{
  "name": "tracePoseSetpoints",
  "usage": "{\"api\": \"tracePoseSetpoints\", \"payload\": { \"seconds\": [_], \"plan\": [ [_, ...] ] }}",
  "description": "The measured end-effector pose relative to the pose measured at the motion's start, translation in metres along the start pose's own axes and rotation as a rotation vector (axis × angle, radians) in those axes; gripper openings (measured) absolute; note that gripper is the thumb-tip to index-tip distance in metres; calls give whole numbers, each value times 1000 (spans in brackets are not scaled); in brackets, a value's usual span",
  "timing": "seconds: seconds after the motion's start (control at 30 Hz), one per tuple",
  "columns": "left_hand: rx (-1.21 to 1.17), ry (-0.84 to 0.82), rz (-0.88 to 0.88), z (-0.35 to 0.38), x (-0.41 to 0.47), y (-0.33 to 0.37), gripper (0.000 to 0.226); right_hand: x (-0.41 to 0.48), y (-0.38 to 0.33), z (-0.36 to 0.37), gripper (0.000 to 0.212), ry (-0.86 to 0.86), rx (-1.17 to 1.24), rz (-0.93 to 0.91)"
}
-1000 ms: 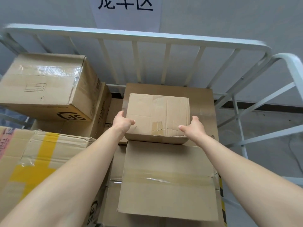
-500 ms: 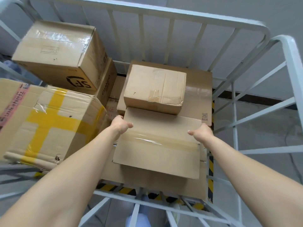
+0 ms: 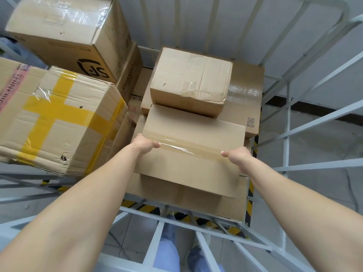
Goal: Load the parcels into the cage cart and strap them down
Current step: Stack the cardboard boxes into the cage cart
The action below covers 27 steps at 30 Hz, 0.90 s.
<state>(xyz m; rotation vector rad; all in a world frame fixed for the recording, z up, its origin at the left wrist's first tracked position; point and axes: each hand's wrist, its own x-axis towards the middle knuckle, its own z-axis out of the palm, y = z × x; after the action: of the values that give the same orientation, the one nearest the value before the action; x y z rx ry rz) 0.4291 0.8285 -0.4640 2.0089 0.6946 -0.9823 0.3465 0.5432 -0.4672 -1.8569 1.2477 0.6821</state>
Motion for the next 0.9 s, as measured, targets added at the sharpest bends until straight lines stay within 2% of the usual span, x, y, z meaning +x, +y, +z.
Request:
{"api": "tracePoseSetpoints", "payload": {
  "seconds": [0.2,0.27,0.4,0.5,0.6,0.7,0.8,0.9],
  "plan": [
    [-1,49,-57,-25,-12,-16,96,-12,-1,27,71,-49,-9,6],
    [22,54,-59,-32,-11,-24,96,-19,0,35,70,-69,-88,24],
    [54,16,-43,-36,-12,-30,92,-28,4,35,55,-111,-338,36],
    [57,19,-85,-35,-17,-31,90,-25,-8,30,67,4,-439,-54],
    [-71,95,-254,-33,-28,-40,83,-21,-19,30,77,111,-473,-178],
    [-286,-1,-430,-18,-45,-52,76,-17,-34,29,78,98,-644,-335],
    [-468,-45,-458,-3,-58,-56,72,-7,-37,32,85,-4,-716,-397],
    [-513,5,-424,1,-64,-50,70,-7,-24,34,83,27,-712,-429]
  ]
}}
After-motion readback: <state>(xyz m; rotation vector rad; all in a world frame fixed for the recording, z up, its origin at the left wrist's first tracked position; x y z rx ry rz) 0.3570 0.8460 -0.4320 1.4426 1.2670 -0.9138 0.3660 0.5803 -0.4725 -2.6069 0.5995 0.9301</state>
